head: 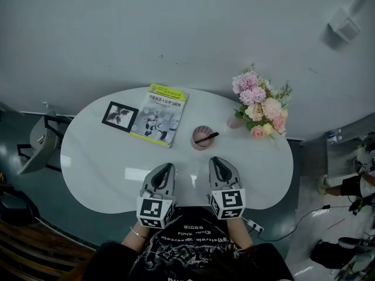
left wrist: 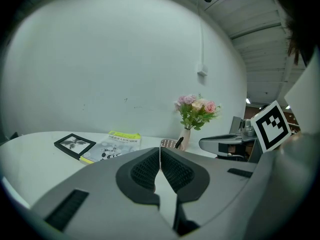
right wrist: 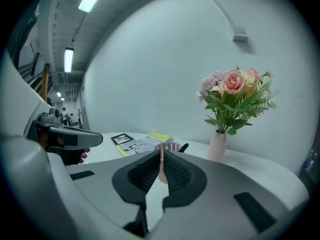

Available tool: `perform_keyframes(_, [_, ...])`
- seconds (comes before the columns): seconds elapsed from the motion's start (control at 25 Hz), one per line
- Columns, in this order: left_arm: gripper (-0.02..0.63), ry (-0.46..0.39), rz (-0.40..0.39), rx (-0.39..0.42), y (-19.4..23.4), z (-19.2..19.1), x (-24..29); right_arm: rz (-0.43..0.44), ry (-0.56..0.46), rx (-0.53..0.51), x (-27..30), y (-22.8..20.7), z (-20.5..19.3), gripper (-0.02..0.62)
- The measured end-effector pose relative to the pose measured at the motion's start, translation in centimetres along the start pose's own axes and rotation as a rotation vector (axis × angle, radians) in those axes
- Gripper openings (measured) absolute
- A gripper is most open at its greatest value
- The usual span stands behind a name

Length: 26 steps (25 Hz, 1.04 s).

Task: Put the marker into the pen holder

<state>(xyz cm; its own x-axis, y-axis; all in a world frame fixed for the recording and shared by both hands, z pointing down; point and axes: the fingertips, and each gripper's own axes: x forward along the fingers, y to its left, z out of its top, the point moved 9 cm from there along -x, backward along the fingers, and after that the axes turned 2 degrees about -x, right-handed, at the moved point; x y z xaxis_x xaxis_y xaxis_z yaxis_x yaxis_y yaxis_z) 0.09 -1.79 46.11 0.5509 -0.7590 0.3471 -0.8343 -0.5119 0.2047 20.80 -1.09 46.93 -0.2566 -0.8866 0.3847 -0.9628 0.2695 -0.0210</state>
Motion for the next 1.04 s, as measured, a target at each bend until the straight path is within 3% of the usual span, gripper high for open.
perform_keyframes(1.04, [0.026,0.001,0.023,-0.004,0.90,-0.19,-0.60,0.015,0.003,-0.048,0.69,0.59,0.50,0.028])
